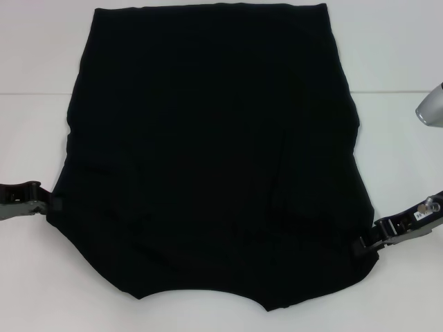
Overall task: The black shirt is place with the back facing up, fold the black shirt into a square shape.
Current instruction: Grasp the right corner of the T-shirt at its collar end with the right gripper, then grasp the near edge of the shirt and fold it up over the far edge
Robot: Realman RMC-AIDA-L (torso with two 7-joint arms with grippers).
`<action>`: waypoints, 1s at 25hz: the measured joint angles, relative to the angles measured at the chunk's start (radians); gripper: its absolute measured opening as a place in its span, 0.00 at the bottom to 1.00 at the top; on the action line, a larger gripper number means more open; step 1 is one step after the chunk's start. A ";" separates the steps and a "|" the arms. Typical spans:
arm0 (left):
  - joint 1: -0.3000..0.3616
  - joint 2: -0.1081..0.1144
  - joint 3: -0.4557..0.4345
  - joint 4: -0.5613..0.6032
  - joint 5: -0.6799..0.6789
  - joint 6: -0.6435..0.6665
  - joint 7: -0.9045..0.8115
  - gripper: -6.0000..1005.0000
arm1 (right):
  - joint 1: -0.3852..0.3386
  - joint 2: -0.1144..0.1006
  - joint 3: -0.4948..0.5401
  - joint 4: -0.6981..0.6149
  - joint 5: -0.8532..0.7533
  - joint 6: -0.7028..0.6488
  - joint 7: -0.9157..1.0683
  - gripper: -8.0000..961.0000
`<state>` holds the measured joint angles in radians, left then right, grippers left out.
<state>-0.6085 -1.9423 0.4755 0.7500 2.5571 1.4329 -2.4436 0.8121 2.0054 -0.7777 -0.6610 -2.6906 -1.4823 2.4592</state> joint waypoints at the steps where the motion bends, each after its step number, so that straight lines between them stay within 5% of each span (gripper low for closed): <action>1: 0.000 0.000 0.000 0.000 0.000 0.000 0.000 0.03 | -0.001 0.000 0.000 0.000 0.000 0.000 0.001 0.53; 11: -0.001 0.000 0.000 0.000 0.000 0.002 0.002 0.03 | -0.009 -0.003 0.000 0.000 0.000 0.004 -0.004 0.11; 25: -0.010 0.014 0.023 -0.001 0.007 0.120 0.034 0.03 | -0.080 -0.005 0.026 -0.085 0.007 -0.138 0.012 0.07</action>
<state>-0.6189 -1.9288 0.4988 0.7486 2.5645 1.5533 -2.4097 0.7321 2.0007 -0.7520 -0.7465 -2.6833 -1.6199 2.4707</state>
